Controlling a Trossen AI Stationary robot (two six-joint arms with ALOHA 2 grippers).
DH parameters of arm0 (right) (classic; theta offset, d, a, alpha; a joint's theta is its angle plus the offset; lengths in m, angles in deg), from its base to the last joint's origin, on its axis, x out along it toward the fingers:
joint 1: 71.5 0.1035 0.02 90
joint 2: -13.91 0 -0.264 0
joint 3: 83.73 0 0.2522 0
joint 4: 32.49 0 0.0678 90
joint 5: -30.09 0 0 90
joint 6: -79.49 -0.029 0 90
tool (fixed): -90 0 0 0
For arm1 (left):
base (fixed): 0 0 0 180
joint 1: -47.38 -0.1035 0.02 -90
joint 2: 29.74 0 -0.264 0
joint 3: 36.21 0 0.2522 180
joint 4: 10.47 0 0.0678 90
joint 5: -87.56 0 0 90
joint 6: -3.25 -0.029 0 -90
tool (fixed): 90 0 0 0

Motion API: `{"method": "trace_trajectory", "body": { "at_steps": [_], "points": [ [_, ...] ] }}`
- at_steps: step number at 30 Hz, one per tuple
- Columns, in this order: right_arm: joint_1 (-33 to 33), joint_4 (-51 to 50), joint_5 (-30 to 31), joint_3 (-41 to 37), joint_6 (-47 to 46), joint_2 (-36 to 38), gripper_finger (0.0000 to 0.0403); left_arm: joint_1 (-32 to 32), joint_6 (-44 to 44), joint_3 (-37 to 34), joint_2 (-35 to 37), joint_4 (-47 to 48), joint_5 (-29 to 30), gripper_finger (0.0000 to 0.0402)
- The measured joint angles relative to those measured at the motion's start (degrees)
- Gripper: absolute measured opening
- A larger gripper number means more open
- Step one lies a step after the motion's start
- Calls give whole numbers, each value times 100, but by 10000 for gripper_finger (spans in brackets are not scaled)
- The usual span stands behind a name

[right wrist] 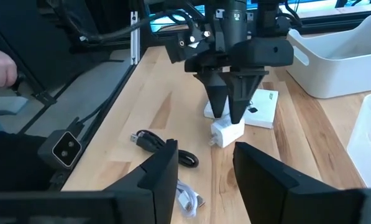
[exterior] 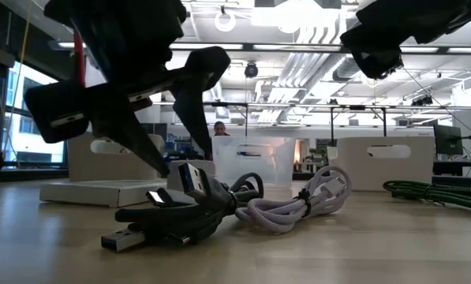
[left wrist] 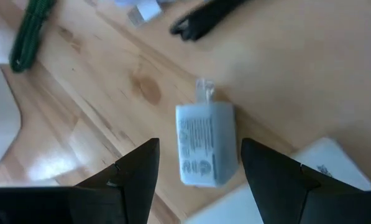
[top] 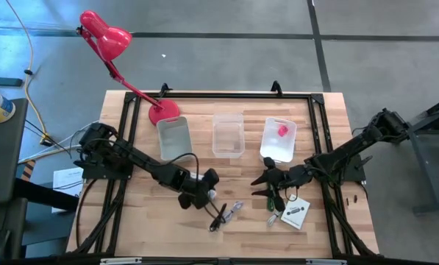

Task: Pick and place items into bin
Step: Put the white charger adapter into the white bin

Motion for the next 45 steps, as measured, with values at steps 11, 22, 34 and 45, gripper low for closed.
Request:
{"method": "trace_trajectory", "body": {
  "at_steps": [11,22,34,45],
  "points": [
    [47,3,62,0,-25,2,146,-232,154,-4,-141,-41,-263,216],
    [47,-38,62,2,-61,2,142,-334,379,3,-395,-317,-476,198],
    [47,-172,82,2,-151,2,142,-332,709,3,-393,-588,-669,112],
    [47,-225,146,2,-244,2,142,-332,1034,3,-390,-1289,-664,143]
  ]
}}
